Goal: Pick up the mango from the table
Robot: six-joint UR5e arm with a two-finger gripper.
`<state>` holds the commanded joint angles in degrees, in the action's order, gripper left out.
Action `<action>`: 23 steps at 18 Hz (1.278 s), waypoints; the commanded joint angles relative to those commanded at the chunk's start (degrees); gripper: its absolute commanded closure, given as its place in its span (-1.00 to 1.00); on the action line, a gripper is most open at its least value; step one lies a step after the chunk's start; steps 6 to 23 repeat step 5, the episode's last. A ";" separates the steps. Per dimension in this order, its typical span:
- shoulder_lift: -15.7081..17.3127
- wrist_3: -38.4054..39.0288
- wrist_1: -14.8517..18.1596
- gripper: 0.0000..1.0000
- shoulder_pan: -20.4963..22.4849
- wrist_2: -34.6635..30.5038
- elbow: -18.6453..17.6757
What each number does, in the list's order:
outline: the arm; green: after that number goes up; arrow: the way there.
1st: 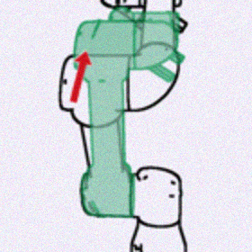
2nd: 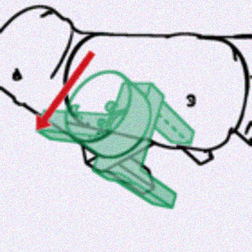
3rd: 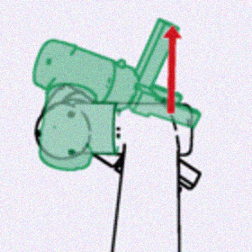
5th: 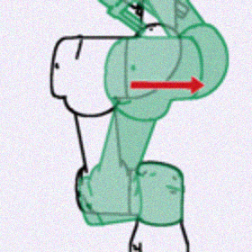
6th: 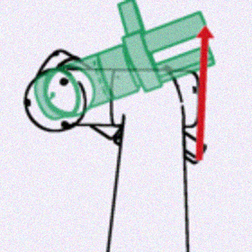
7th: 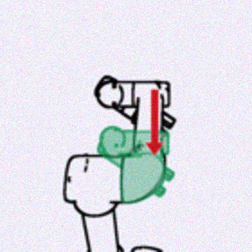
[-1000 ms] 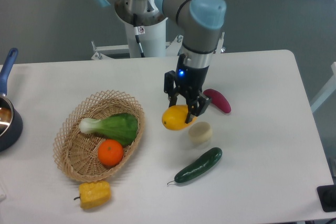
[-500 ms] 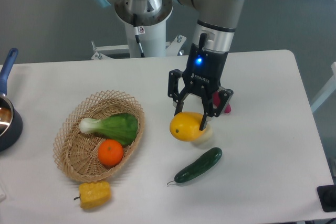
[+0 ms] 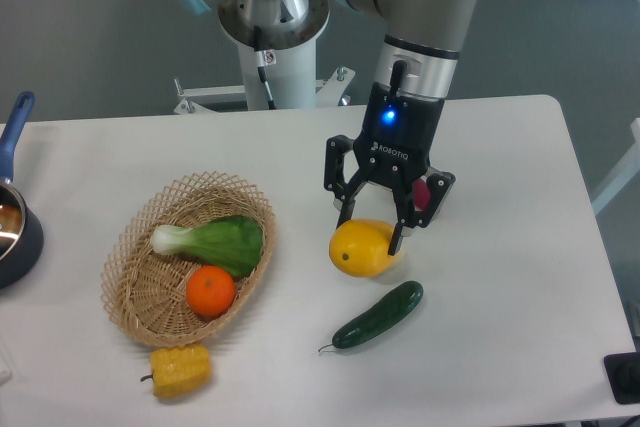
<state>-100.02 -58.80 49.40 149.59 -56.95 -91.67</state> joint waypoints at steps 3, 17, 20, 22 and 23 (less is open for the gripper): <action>0.00 0.00 0.09 0.93 0.00 0.00 -0.26; 0.00 0.00 0.00 0.93 0.00 0.00 -0.26; 0.00 0.00 0.00 0.93 0.00 0.00 -0.26; 0.00 0.00 0.00 0.93 0.00 0.00 -0.26; 0.00 0.00 0.00 0.93 0.00 0.00 -0.26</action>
